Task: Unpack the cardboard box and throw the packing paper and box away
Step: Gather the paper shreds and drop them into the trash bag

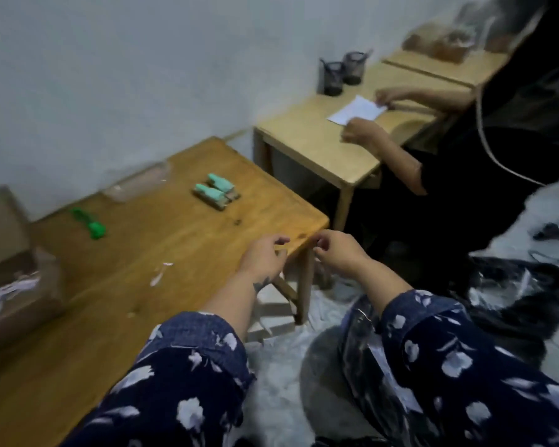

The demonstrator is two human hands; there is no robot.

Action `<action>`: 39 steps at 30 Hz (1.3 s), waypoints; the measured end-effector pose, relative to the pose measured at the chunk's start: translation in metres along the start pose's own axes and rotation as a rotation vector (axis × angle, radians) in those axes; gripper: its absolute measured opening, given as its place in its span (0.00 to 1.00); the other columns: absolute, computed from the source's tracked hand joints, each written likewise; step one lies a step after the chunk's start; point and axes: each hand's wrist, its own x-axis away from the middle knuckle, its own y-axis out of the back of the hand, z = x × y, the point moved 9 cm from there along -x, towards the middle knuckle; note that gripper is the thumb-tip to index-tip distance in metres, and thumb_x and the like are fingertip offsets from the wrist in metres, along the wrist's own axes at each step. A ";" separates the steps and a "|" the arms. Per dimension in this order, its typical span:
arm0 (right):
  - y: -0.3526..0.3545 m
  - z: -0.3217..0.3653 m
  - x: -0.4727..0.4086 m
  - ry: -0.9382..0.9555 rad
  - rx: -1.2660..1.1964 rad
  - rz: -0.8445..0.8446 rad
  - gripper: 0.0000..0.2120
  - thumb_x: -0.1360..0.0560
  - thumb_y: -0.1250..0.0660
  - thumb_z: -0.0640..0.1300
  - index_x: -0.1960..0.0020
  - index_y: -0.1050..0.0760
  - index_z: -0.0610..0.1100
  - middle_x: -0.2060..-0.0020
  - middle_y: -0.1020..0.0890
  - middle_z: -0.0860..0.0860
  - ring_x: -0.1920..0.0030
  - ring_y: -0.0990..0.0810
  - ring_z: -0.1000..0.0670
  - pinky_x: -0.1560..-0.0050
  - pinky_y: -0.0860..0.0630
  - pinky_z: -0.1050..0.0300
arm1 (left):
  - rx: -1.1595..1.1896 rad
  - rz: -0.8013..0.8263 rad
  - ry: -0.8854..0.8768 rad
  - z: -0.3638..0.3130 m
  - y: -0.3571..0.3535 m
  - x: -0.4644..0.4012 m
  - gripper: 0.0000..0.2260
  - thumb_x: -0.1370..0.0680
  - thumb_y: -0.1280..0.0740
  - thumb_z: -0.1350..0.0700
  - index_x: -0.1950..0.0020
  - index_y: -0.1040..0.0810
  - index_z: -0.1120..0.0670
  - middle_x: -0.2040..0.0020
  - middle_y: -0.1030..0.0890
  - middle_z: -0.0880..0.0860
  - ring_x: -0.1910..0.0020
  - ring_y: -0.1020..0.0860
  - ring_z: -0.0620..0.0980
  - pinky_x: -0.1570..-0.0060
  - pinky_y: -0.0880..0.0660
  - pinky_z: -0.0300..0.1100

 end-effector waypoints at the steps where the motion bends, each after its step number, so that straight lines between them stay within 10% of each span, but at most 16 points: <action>1: -0.012 0.026 -0.007 0.035 0.023 0.022 0.16 0.24 0.38 0.43 0.36 0.25 0.48 0.45 0.19 0.46 0.43 0.22 0.45 0.50 0.31 0.59 | -0.007 -0.048 0.035 0.020 0.023 0.005 0.12 0.22 0.36 0.55 0.40 0.22 0.46 0.39 0.20 0.48 0.43 0.22 0.51 0.43 0.27 0.42; 11: -0.167 0.208 -0.019 0.365 0.187 0.157 0.16 0.21 0.42 0.42 0.36 0.26 0.50 0.38 0.24 0.46 0.38 0.25 0.44 0.39 0.29 0.52 | -0.264 -0.315 0.323 0.220 0.138 0.099 0.24 0.19 0.45 0.47 0.24 0.41 0.52 0.22 0.42 0.50 0.23 0.47 0.49 0.26 0.50 0.54; 19: -0.237 0.253 -0.013 0.581 0.517 0.235 0.20 0.18 0.50 0.47 0.26 0.39 0.52 0.23 0.44 0.50 0.23 0.50 0.45 0.25 0.49 0.41 | -0.457 -0.279 0.285 0.246 0.129 0.116 0.27 0.19 0.56 0.42 0.21 0.55 0.50 0.21 0.56 0.46 0.23 0.60 0.45 0.25 0.60 0.53; 24: -0.212 0.234 -0.007 0.607 0.495 0.163 0.20 0.19 0.46 0.41 0.28 0.34 0.48 0.26 0.36 0.53 0.26 0.42 0.52 0.28 0.43 0.56 | -0.450 -0.300 0.281 0.248 0.129 0.116 0.28 0.19 0.55 0.42 0.21 0.53 0.50 0.21 0.54 0.47 0.23 0.58 0.46 0.25 0.58 0.54; 39: -0.198 0.211 -0.007 0.510 0.342 -0.085 0.12 0.24 0.38 0.36 0.47 0.18 0.45 0.49 0.18 0.50 0.46 0.24 0.48 0.46 0.27 0.55 | -0.464 -0.318 0.283 0.250 0.126 0.116 0.28 0.19 0.55 0.42 0.21 0.53 0.51 0.21 0.54 0.47 0.23 0.59 0.46 0.25 0.58 0.54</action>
